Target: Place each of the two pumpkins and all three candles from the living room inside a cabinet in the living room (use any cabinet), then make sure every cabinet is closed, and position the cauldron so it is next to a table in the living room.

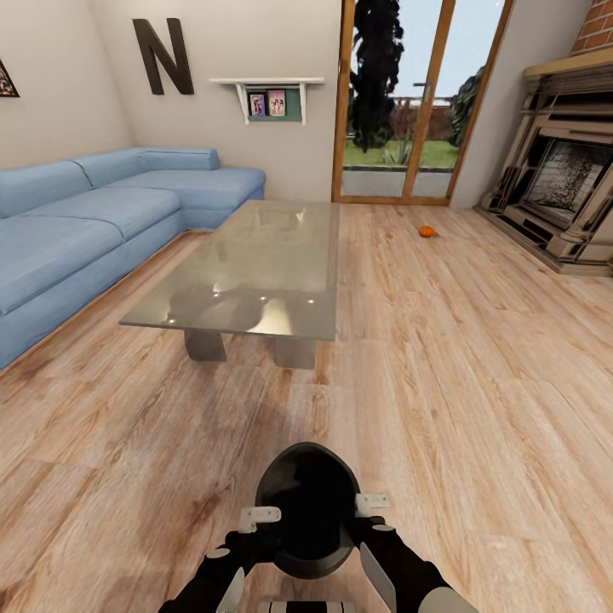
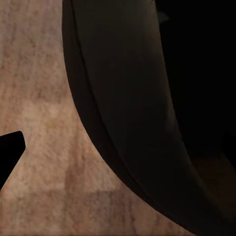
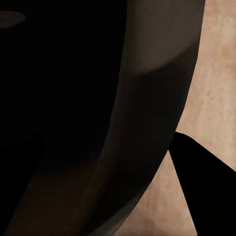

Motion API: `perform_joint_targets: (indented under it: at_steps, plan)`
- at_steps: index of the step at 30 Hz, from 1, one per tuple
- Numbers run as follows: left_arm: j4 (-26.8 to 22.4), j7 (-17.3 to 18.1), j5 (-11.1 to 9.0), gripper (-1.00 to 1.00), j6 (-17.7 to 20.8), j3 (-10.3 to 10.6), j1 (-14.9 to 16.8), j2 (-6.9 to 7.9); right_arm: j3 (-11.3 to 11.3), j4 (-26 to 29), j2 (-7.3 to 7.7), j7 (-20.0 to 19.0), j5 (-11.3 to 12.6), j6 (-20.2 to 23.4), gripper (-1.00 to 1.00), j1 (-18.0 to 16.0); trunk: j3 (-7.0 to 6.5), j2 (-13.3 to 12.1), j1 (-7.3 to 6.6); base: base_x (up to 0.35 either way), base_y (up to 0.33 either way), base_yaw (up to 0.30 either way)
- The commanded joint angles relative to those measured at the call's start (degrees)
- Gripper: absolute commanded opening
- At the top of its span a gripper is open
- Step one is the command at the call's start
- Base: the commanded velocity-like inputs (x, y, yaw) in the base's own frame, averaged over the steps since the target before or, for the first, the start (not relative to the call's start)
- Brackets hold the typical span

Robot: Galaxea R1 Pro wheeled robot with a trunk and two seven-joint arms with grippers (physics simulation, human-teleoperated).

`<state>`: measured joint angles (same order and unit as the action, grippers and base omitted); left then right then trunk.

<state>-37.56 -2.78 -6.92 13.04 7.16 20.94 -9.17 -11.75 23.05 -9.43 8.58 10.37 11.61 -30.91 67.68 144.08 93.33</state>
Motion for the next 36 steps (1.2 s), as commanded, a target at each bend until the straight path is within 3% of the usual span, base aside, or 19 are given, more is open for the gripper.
perform_joint_targets:
  at_steps: [1,2,3,36]
  plan:
    - [-0.1,-0.3,-0.6,1.00,0.3,0.2,0.0,0.03,-0.6,0.1,0.03,0.4,1.4,0.2,-1.00,0.0,0.05,0.0,-0.01,0.000,0.000,0.000]
    - [-0.1,-0.3,-0.6,1.00,0.3,0.2,0.0,0.03,-0.6,0.1,0.03,0.4,1.4,0.2,-1.00,0.0,0.05,0.0,-0.01,0.000,0.000,0.000]
    - [0.0,-0.3,-0.6,-1.00,0.3,0.2,0.0,0.03,-0.6,0.1,0.03,0.4,1.3,0.3,-1.00,0.0,0.05,0.0,-0.01,0.000,0.000,0.000]
    - [-0.4,-0.2,-0.8,-1.00,0.2,0.1,0.0,0.03,-0.6,0.0,0.11,0.4,1.7,0.1,-1.00,0.0,0.05,0.0,-0.01,0.000,0.000,0.000]
